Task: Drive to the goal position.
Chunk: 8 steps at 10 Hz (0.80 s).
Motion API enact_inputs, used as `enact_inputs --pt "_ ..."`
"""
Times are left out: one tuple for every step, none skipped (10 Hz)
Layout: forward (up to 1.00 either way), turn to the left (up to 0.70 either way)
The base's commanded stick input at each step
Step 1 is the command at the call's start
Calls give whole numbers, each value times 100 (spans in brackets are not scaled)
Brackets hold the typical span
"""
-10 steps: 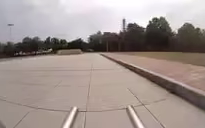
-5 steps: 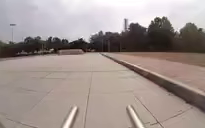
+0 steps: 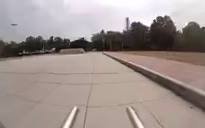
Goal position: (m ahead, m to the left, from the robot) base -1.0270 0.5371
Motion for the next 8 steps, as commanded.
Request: enact_inputs --pt "70 0" --pt "70 0" --pt "70 0" --pt "70 0" --pt "70 0" --pt "70 0" --pt "70 0" --pt "70 0"
